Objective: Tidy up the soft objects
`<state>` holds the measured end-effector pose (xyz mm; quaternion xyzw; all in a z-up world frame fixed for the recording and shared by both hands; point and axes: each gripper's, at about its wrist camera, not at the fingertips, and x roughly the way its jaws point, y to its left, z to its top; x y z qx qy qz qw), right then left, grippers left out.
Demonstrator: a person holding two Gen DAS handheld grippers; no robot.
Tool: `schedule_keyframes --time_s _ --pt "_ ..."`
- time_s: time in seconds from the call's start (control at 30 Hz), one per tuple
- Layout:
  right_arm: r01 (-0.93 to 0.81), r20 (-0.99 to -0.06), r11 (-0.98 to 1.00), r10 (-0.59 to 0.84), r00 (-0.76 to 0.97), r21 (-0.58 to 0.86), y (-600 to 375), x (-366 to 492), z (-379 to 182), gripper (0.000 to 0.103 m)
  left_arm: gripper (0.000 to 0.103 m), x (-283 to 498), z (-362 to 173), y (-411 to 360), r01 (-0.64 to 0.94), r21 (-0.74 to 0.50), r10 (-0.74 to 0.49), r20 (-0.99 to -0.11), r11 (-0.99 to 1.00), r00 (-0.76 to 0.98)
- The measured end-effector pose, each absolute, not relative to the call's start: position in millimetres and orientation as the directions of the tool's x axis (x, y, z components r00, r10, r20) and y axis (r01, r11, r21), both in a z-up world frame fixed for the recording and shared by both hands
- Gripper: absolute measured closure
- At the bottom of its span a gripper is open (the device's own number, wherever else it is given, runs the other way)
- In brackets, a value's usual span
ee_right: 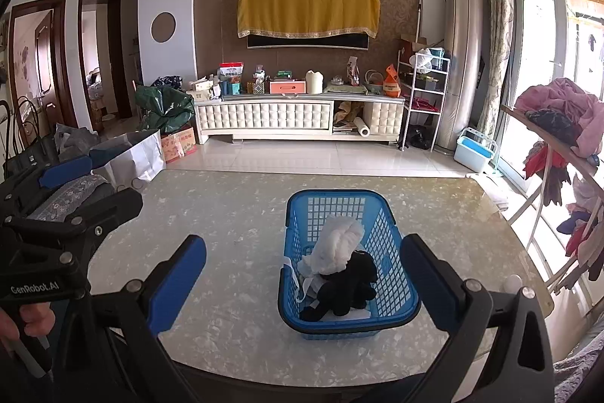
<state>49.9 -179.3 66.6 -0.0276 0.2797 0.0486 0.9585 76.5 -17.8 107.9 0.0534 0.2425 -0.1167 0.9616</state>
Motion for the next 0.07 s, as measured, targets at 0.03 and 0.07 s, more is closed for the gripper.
schedule_keyframes --time_s 0.03,0.07 --pt "-0.109 -0.540 0.994 0.078 0.838 -0.025 -179.4 49.6 66.3 0.000 0.007 76.1 108.4 -18.0 0.251 0.047 -0.199 -0.480 0.967 0.855" --pt "-0.111 -0.541 0.994 0.080 0.837 -0.025 -179.1 49.2 66.3 0.000 0.007 75.8 108.6 -18.0 0.252 0.046 -0.199 -0.481 0.967 0.854"
